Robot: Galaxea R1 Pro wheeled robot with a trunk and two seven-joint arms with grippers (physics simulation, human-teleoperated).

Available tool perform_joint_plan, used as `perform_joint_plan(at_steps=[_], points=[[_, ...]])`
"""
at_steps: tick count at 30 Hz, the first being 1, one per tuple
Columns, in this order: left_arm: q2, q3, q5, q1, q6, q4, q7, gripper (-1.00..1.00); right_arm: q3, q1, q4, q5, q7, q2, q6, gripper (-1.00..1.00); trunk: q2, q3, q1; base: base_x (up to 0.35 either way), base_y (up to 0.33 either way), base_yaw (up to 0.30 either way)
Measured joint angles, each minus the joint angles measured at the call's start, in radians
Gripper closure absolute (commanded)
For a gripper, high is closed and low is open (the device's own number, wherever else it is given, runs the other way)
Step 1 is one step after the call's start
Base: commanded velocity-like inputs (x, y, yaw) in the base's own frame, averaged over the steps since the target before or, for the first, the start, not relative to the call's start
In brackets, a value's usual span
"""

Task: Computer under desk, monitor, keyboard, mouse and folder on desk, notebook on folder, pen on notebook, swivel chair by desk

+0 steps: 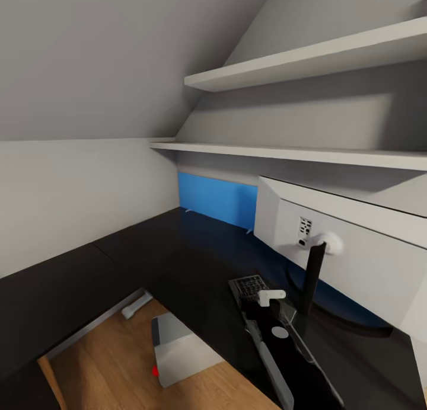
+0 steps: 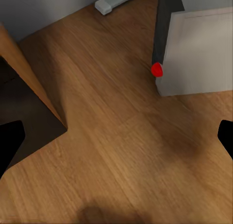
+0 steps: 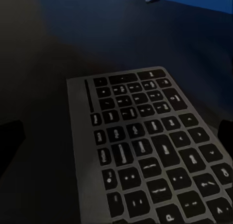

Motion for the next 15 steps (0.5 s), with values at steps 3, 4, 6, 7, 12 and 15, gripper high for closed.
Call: perform_joint_plan(at_steps=[3,4,6,7,12,15], points=[[0.000,0.000,0.000,0.000,0.000,0.000,0.000,-1.00,0.000,0.000,0.000,0.000,0.000,0.000,0.000,-1.00,0.000,-0.002,0.000,0.029,-0.031,0.198],[0.000,0.000,0.000,0.000,0.000,0.000,0.000,-1.00,0.000,0.000,0.000,0.000,0.000,0.000,0.000,-1.00,0.000,-0.003,0.000,0.019,-0.019,0.133],[0.000,0.000,-0.001,0.000,0.000,0.000,0.000,-1.00,0.000,0.000,0.000,0.000,0.001,0.000,0.000,-1.00,0.000,-0.004,0.000,0.013,-0.014,0.095],[0.000,0.000,0.000,0.000,0.000,0.000,0.000,-1.00,0.000,0.000,0.000,0.000,0.001,-0.001,0.000,-1.00,0.000,-0.004,0.000,0.009,-0.010,0.068],[0.001,0.000,0.000,0.000,0.000,0.000,0.001,-1.00,-0.001,0.000,0.000,0.000,0.002,-0.001,0.000,-1.00,0.000,-0.005,0.000,0.005,-0.005,0.036],[0.001,0.000,0.000,0.000,0.000,0.000,0.002,-1.00,0.000,0.000,0.000,0.000,0.002,-0.001,0.000,-1.00,0.000,-0.006,0.000,0.002,-0.002,0.014]])
